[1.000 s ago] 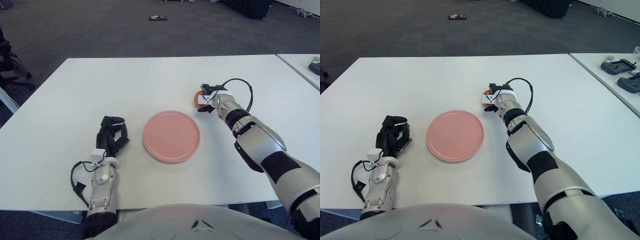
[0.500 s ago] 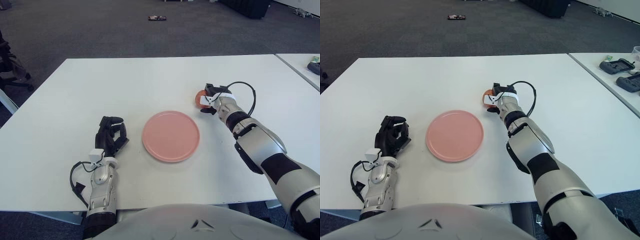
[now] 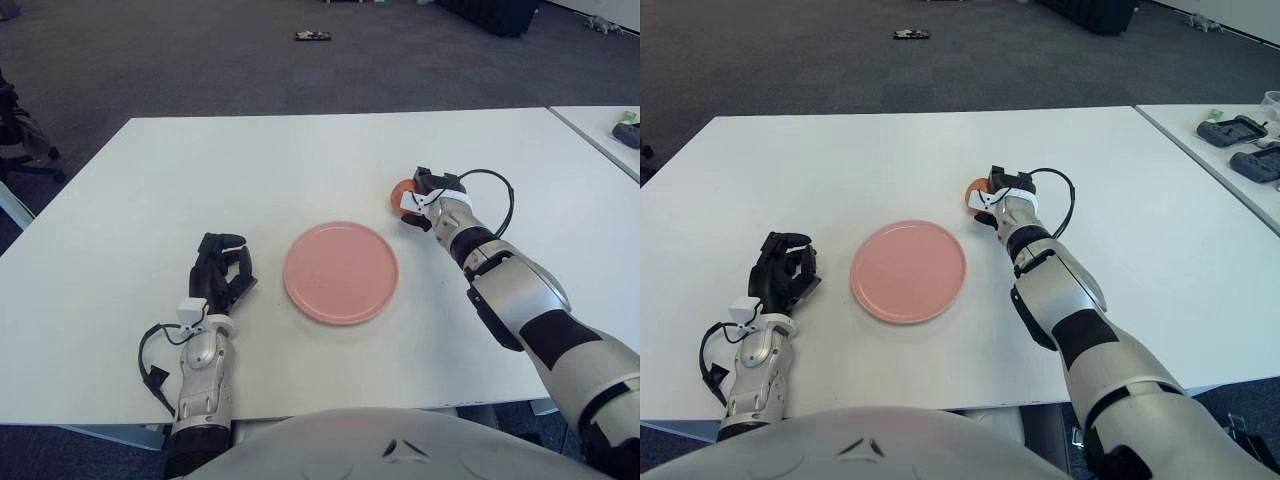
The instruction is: Put the apple into the plate.
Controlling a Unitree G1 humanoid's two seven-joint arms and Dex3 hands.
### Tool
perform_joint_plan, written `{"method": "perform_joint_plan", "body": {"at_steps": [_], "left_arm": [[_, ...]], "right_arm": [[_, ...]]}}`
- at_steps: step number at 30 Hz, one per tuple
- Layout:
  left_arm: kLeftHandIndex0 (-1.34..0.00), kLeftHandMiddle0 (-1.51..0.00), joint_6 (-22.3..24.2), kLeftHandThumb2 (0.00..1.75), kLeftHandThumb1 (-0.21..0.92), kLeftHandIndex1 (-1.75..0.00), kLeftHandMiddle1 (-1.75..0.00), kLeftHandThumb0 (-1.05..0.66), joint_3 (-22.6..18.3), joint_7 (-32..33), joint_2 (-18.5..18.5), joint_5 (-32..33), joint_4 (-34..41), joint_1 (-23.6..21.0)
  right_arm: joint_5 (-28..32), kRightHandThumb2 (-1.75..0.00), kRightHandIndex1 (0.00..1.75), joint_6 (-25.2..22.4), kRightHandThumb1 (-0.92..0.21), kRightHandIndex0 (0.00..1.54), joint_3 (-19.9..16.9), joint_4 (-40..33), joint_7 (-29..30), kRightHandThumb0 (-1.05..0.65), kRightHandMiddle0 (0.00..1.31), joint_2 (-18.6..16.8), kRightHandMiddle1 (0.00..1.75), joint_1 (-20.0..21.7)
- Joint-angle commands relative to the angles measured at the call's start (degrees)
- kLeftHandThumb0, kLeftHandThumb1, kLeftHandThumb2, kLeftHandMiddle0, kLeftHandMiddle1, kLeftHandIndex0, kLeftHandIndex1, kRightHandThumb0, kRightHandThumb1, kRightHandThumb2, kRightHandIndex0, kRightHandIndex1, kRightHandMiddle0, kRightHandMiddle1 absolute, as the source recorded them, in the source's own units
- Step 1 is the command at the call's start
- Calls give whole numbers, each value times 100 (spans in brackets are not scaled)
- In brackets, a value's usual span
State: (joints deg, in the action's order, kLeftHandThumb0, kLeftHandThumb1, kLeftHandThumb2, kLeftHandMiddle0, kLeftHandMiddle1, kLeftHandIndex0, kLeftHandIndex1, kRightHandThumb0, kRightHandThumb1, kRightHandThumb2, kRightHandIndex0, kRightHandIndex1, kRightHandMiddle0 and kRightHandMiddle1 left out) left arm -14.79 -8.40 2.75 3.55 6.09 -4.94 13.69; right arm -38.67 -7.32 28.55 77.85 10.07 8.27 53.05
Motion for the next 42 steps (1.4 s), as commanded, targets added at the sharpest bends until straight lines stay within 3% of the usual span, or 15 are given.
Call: {"method": "perform_joint_plan", "body": {"at_steps": [1, 16, 21, 29, 42], "left_arm": [[-35, -79, 300, 90, 66, -175, -175, -39, 19, -12, 7, 8, -201, 132], [-35, -77, 405, 89, 66, -175, -175, -38, 24, 0, 26, 50, -80, 132], [-34, -78, 486, 88, 67, -175, -175, -38, 22, -11, 35, 90, -49, 140], [-34, -78, 446, 87, 68, -175, -175, -38, 37, 10, 65, 49, -27, 172], [-35, -79, 393, 88, 67, -175, -175, -38, 28, 32, 52, -2, -97, 150]], "right_arm": [[45, -106, 175, 21, -44, 35, -32, 79, 7, -3, 65, -15, 140, -145], [54, -149, 175, 73, -12, 75, -59, 58, 418, -1, 62, -90, 158, -76], [338, -164, 175, 150, -3, 83, -382, 26, 610, -1, 62, -166, 170, -57], [1419, -164, 170, 555, -2, 86, -1505, -142, 959, -1, 59, -409, 174, -31], [2254, -166, 169, 1648, -1, 88, -2276, -330, 451, 0, 60, -427, 175, -73]]}}
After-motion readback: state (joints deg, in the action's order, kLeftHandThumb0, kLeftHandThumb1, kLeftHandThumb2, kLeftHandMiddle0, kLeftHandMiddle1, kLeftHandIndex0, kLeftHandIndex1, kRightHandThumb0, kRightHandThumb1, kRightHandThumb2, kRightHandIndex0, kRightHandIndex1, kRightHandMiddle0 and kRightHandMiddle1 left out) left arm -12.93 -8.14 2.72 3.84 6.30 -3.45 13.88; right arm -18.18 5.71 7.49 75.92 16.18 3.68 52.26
